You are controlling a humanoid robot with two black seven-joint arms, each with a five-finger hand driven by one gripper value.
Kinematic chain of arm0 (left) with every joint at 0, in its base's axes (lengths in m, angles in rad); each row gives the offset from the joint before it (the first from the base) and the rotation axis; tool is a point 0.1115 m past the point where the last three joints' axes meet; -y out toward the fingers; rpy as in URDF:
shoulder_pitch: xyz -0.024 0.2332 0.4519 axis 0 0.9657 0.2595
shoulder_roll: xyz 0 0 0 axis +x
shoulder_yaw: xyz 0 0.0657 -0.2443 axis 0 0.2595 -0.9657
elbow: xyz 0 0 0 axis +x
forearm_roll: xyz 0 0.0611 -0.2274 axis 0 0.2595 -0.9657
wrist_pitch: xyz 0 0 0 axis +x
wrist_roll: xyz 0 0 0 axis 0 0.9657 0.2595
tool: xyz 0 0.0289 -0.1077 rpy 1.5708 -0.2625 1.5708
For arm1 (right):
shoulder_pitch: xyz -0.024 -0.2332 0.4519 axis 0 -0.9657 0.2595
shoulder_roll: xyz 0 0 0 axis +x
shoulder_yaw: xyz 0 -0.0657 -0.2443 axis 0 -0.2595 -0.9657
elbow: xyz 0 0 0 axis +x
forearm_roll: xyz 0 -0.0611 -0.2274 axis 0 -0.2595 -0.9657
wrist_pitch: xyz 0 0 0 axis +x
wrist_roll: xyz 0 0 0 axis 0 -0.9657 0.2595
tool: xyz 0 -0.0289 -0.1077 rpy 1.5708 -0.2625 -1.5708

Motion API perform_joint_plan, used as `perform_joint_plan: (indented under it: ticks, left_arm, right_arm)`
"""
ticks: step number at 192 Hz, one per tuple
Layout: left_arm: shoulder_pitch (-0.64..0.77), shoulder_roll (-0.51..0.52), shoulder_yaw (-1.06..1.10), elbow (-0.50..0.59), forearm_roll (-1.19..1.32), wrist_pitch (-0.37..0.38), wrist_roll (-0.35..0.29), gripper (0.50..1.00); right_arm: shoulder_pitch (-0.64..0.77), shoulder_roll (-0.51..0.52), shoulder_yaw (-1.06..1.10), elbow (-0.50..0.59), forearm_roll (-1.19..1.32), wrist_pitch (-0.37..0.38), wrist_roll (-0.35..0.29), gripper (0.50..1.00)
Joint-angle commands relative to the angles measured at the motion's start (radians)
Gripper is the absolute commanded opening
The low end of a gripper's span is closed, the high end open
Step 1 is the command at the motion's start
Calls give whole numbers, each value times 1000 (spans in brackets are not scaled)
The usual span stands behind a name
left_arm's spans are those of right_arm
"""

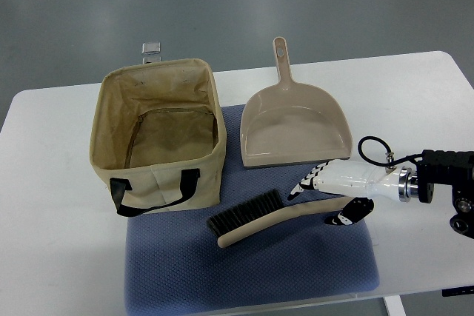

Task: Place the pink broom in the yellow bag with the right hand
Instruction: 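Close the right hand around the beige brush handle, then lift the brush with the right hand and swing it over the bin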

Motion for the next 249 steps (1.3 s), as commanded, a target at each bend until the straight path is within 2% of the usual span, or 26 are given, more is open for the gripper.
perform_joint_plan:
  ticks: [1,20,50,97,134,155,163,168,223,249]
  left_arm:
    - [0,0,1,0,-1,0,0,1000]
    - [0,0,1,0,0,0,0,1000]
    - [-2,0,1,0,0,0,0,1000]
    - [0,0,1,0,0,0,0,1000]
    - [0,0,1,0,0,0,0,1000]
    - [0,0,-1,0,0,0,0,1000]
    - [0,0,-1,0,0,0,0,1000]
    - [0,0,-1,0,0,0,0,1000]
    - [0,0,1,0,0,0,0,1000]
    - [0,0,1,0,0,0,0,1000]
  right_arm:
    - [0,4,-6,-6,-3,-18,-14,768]
    - [-2,5,-12,-8,-16,-19,-14,758]
    - [-2,5,-14,-17,-26,-19,-17,703]
    - [-3,19,-14,-31,-46,-35,-21,688]
    - [-8,28,-24,-47,-62,-45,-21,650]
    - [-3,28,-24,-49,-66,-48,-21,592]
    - [-2,28,-24,-49,-66,-50,-21,547]
    - [0,27,-24,-50,-66,-53,-21,500]
    - [51,7,-9,-54,-54,-122,-17,500]
    - [100,-15,-9,-54,-45,-179,-11,500]
